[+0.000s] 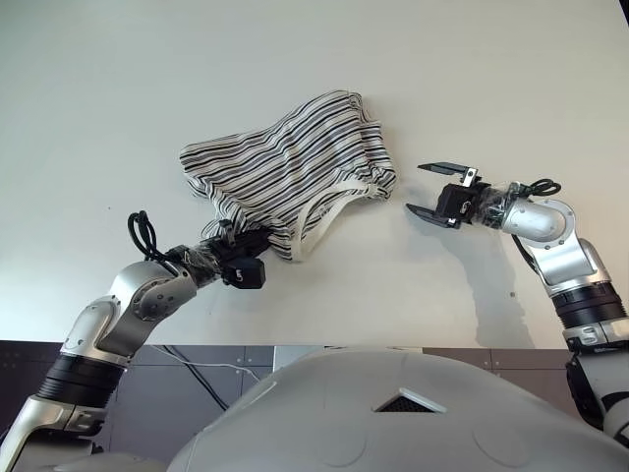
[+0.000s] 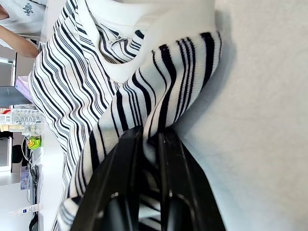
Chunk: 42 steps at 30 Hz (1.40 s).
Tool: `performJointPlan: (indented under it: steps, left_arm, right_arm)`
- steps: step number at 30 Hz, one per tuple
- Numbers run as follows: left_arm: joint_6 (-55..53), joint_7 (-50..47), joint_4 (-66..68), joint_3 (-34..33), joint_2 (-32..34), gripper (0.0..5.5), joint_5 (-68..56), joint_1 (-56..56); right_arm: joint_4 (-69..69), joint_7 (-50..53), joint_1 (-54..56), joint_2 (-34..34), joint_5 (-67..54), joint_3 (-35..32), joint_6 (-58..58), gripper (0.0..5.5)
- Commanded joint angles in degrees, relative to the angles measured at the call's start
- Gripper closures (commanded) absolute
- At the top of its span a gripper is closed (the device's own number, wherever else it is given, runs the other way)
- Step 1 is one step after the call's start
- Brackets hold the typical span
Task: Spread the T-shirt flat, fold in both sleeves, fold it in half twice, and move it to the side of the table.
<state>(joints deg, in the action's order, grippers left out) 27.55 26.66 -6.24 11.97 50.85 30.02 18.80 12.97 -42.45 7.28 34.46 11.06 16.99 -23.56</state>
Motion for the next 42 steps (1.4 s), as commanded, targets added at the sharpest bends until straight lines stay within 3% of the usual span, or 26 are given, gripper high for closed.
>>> performJointPlan:
  steps: [1, 9, 17, 25, 35, 42]
  left_arm:
    - [-2.92, 2.58, 6.48, 3.87, 0.92, 5.38, 4.46, 4.18]
    - [1.5, 3.71, 4.97, 4.36, 2.97, 5.38, 1.68, 4.48]
    - [9.54, 6.91, 4.57, 4.47, 12.15, 5.38, -3.0, 8.62]
    - [3.51, 1.64, 0.08, 4.61, 7.93, 5.38, -0.7, 16.73]
    - [-3.28, -5.32, -4.42, 4.27, 2.23, 5.38, 2.99, 26.58]
    - [-3.92, -7.31, -3.87, 4.25, 1.42, 5.38, 3.44, 26.92]
  right_arm:
    - [-0.07, -0.28, 0.91, 0.37, 0.34, 0.05, -0.3, 2.02]
    - [6.44, 2.14, 6.62, -1.47, 3.72, 1.19, -3.35, 2.02]
    - [14.66, 5.69, 17.77, -8.49, 4.32, 2.2, -5.26, 2.02]
    - [38.17, 5.19, 29.74, -18.01, 10.59, 10.32, -13.74, 2.02]
    - [46.29, -1.58, 33.18, -13.9, 14.48, 15.28, -21.63, 2.02]
    - [36.81, -10.86, 27.34, -7.15, 7.39, 12.8, -20.95, 2.02]
